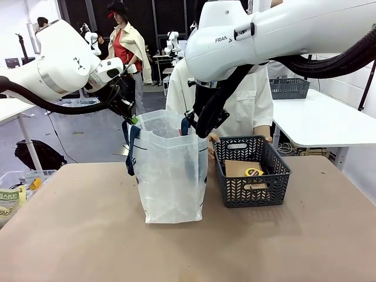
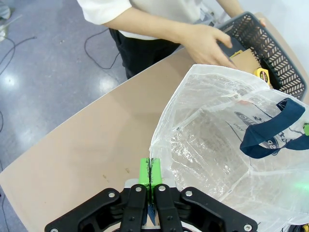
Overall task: Transfer purchased items from the store into the shopping bag.
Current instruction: Move the Reusable shopping bag to the right side of the table.
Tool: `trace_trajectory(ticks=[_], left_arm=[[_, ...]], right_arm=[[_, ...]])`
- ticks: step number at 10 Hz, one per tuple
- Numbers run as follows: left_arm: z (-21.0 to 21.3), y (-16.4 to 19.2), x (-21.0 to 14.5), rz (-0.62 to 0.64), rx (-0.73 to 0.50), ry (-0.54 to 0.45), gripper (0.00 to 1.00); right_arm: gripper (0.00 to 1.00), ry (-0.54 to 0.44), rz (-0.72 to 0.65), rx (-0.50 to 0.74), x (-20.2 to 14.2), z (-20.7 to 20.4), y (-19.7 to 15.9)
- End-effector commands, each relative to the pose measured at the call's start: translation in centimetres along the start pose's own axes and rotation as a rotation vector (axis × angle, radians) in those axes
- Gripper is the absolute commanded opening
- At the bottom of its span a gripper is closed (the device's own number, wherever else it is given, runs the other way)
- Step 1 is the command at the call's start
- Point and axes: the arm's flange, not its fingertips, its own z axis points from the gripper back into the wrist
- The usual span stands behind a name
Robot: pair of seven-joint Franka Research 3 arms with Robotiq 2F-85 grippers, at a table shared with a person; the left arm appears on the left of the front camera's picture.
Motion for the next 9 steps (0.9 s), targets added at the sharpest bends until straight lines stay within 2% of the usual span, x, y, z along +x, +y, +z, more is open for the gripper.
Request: trace_trajectory(ticks=[1,9], left_arm=[[0.08,0.21,-0.08,-0.001,0.004,0.002,0.00],[0.08,0.21,-0.08,-0.001,0.004,0.002,0.00]], right_arm=[[0.00,-0.004,-0.002,0.011,0.04,0.11,0.00],[0.00,-0.004,-0.002,0.011,0.04,0.11,0.00]])
